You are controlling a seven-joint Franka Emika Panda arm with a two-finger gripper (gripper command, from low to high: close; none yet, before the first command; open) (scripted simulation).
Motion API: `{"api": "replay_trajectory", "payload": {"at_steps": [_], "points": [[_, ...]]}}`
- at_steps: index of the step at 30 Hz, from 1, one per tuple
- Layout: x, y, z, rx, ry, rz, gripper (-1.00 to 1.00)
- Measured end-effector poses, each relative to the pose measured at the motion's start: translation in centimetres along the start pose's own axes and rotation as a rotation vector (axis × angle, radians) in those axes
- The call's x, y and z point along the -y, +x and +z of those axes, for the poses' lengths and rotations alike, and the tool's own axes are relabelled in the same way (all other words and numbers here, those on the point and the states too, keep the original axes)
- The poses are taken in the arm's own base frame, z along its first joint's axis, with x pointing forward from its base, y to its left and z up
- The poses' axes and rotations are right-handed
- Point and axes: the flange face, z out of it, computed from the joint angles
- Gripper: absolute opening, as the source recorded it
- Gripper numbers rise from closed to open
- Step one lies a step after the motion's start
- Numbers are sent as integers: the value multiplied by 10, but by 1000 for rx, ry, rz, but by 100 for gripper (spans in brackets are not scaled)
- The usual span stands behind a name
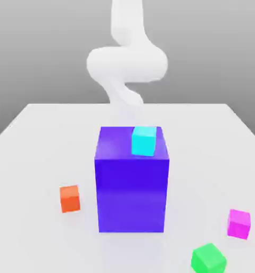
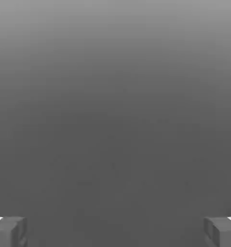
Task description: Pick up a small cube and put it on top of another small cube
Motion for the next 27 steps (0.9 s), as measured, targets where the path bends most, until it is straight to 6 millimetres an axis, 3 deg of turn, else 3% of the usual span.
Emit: {"api": "replay_trajectory", "payload": {"at_steps": [7,14,20,25,27], "points": [[34,-72,137,216,-51,-284,0],[42,-183,248,421,-88,-575,0],[27,-306,315,597,-103,-855,0],[-15,-391,358,731,-131,-1050,0],[-27,-411,375,751,-133,-1078,0]]}}
